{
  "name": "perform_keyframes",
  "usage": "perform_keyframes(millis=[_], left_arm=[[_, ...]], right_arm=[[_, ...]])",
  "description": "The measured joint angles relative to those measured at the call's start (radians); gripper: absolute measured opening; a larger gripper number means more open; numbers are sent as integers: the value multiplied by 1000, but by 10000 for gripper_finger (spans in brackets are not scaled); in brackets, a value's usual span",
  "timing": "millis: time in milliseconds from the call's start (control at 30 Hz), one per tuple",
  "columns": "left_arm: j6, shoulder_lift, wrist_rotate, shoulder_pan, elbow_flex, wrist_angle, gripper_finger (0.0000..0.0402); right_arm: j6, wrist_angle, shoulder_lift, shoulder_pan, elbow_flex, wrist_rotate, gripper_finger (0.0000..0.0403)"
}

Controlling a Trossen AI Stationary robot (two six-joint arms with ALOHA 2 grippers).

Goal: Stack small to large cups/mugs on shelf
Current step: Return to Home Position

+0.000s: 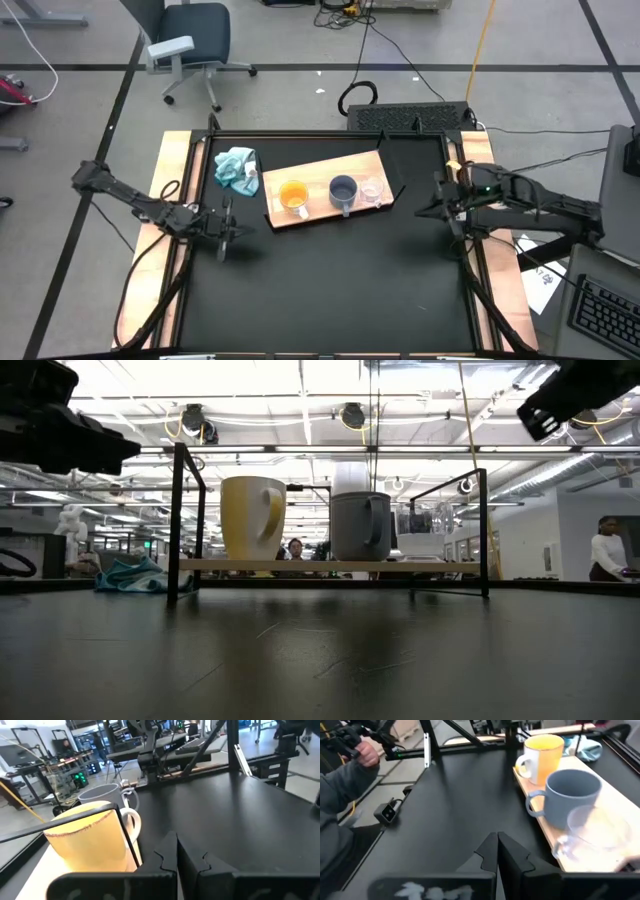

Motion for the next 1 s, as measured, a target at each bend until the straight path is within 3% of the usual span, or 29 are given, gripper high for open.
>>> perform_keyframes(millis=[100,267,467,633,767,1000], left_arm=[[13,44,-1,8,0,39,0],[35,121,11,60,0,91,0],[35,198,88,129,0,135,0],[73,251,229,157,0,281,0],[96,275,210,157,0,318,0],[84,305,176,157,0,318,0]], right_arm=[[-1,102,19,22,-56,0,0],[-13,119,47,65,-78,0,0],[-16,119,27,126,-78,0,0],[-6,97,-45,178,-78,2,0],[51,152,-101,210,-101,3,0],[142,408,-169,281,-260,3,0]])
